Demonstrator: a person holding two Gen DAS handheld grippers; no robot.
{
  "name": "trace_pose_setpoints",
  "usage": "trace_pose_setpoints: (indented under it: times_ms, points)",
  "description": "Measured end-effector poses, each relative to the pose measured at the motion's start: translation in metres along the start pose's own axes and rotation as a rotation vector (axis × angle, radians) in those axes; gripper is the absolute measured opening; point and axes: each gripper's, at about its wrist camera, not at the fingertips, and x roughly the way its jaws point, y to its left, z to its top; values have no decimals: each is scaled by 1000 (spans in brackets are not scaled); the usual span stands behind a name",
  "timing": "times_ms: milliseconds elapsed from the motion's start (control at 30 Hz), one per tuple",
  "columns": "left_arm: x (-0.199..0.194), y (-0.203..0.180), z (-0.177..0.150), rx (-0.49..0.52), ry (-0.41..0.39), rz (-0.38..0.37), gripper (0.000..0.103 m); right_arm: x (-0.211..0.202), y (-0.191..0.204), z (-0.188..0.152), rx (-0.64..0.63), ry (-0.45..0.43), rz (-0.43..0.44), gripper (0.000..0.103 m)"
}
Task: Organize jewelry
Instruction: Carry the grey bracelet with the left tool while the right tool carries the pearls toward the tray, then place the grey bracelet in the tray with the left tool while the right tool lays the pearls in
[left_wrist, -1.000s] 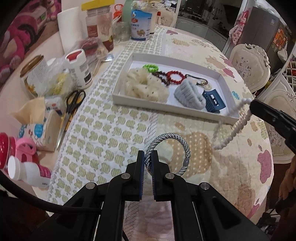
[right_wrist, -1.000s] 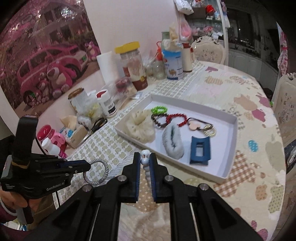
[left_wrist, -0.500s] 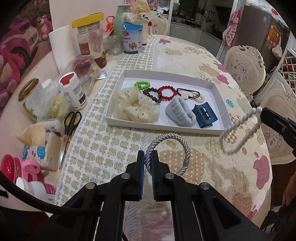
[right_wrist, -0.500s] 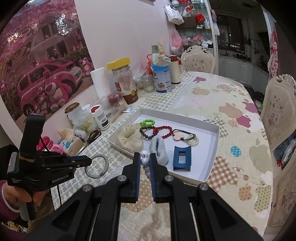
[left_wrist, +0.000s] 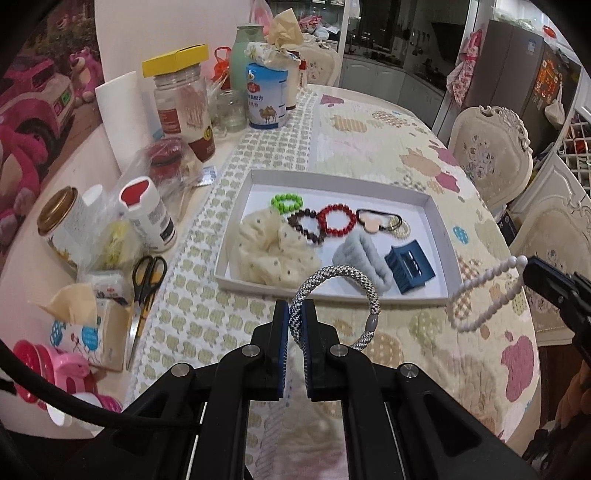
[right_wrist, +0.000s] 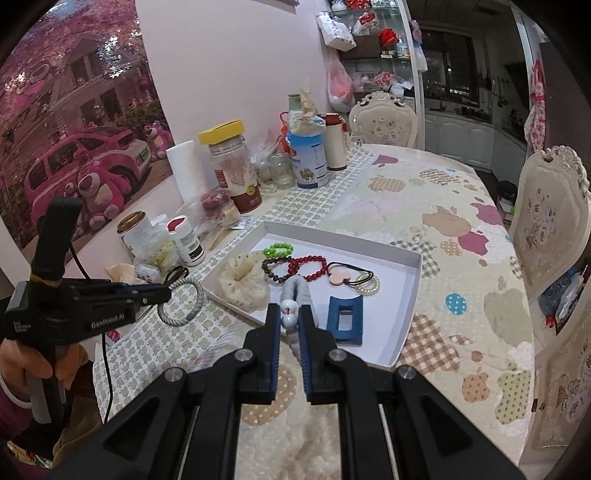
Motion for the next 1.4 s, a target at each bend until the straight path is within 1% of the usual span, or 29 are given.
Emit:
trace_pose_setpoints:
  times_ms: [367, 667, 800, 1133, 1400]
  points:
    - [19, -8, 39, 35, -7, 3, 6, 10, -24, 23, 14, -5, -58, 10]
    - [45, -20, 74, 65, 7, -11, 6, 36, -58, 42, 50, 21, -112, 10]
    - [59, -25, 86, 74, 19, -22, 6, 50, -66, 45, 62, 39, -123, 10]
    - [101, -44, 103, 97, 75, -61, 6, 90, -88, 36, 96, 130, -136, 10]
    - [148, -48, 109, 67, 149, -75, 6, 136, -117, 38, 117, 186, -161, 10]
